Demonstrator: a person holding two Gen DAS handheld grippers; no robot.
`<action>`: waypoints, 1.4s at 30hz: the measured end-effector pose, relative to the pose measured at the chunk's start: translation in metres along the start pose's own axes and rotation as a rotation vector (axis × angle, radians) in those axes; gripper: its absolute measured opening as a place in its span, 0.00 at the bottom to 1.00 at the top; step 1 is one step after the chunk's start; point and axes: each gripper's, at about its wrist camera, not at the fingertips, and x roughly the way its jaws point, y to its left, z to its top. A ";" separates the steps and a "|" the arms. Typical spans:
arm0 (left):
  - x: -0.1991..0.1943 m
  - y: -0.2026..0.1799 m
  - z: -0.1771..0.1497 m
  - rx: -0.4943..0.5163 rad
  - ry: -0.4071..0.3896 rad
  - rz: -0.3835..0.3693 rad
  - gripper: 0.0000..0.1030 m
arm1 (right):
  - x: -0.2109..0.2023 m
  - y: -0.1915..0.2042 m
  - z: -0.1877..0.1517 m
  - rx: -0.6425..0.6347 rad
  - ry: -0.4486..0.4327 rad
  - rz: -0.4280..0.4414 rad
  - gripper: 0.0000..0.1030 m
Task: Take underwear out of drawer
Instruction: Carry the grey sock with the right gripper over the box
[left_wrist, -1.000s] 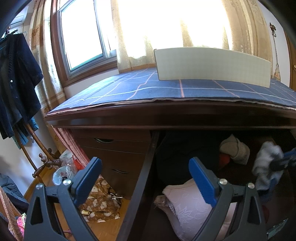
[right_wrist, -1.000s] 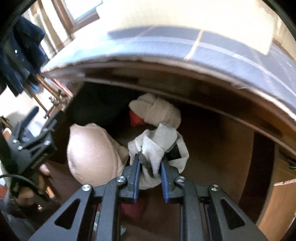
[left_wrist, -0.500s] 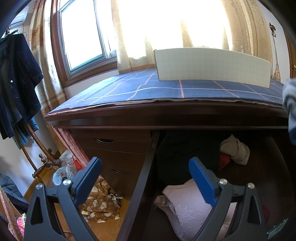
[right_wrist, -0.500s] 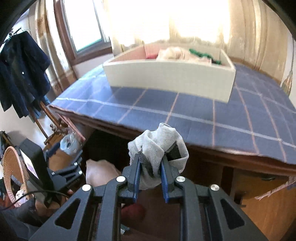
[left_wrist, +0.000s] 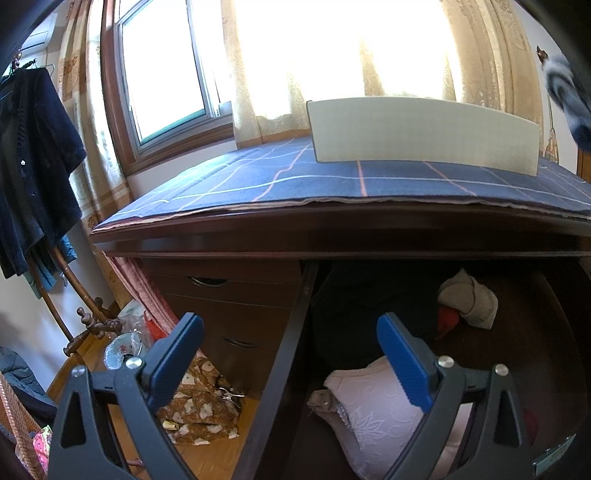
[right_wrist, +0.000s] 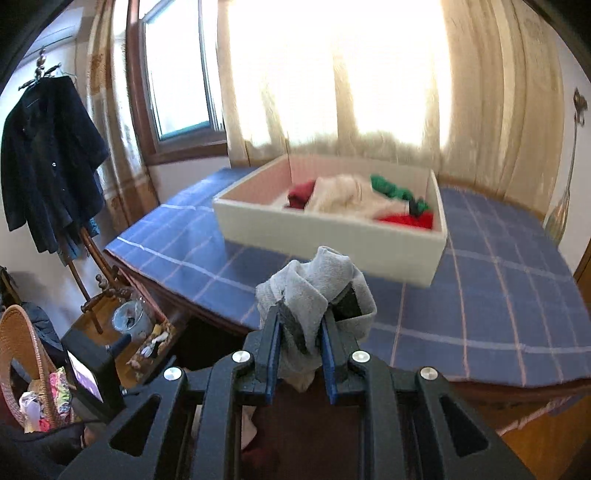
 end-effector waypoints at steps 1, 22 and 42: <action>0.000 0.000 0.000 0.001 0.000 0.000 0.94 | -0.002 0.001 0.006 -0.006 -0.015 -0.002 0.21; 0.001 0.002 0.002 -0.011 -0.006 -0.033 0.94 | 0.059 0.022 0.136 0.005 -0.184 0.029 0.21; -0.001 0.004 0.000 -0.014 -0.011 -0.051 0.94 | 0.201 0.053 0.170 0.013 -0.039 0.019 0.21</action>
